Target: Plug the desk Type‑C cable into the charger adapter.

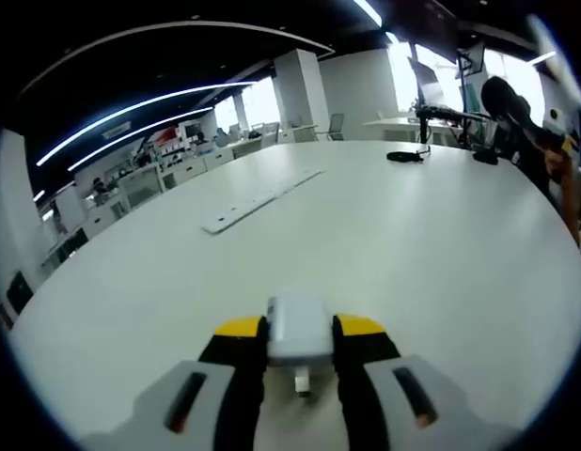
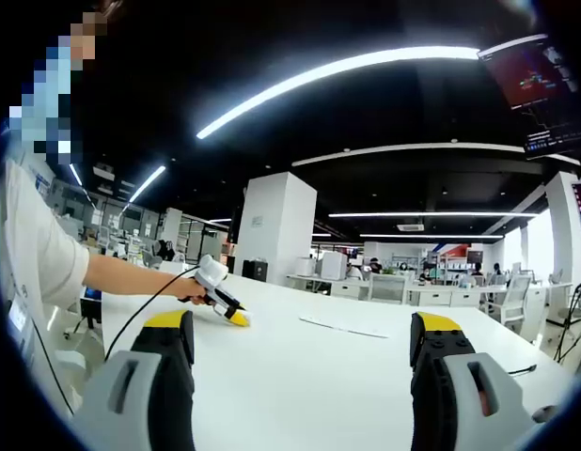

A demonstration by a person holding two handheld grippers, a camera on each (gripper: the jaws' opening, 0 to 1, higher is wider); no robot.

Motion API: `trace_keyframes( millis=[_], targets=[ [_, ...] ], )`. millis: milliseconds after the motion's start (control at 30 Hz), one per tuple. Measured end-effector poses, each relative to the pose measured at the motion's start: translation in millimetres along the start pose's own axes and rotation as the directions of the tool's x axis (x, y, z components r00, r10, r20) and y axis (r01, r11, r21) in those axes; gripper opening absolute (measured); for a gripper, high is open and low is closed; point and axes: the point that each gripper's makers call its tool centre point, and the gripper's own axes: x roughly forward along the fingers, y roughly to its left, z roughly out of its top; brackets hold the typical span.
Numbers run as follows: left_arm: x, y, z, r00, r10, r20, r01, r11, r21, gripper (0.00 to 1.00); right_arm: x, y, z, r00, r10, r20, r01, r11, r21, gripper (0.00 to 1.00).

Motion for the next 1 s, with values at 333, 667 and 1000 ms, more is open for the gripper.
trace_keyframes(
  millis=[333, 667, 1000],
  targets=[
    [-9.1, -11.8, -2.3, 0.998, -0.058, -0.015, 0.059, 0.997, 0.045, 0.28, -1.6, 1.1, 2.4, 1.000, 0.000, 0.006, 0.000, 1.000, -0.005, 0.98],
    [-16.4, -23.5, -5.4, 0.996, -0.092, -0.021, 0.093, 0.994, 0.063, 0.28, -1.3, 3.2, 3.9, 1.000, 0.007, 0.010, -0.007, 1.000, -0.006, 0.98],
    [-24.2, -34.4, -7.4, 0.991, -0.129, -0.021, 0.130, 0.988, 0.078, 0.28, -2.8, 2.9, 4.7, 1.000, 0.002, 0.012, -0.002, 1.000, -0.009, 0.98]
  ],
)
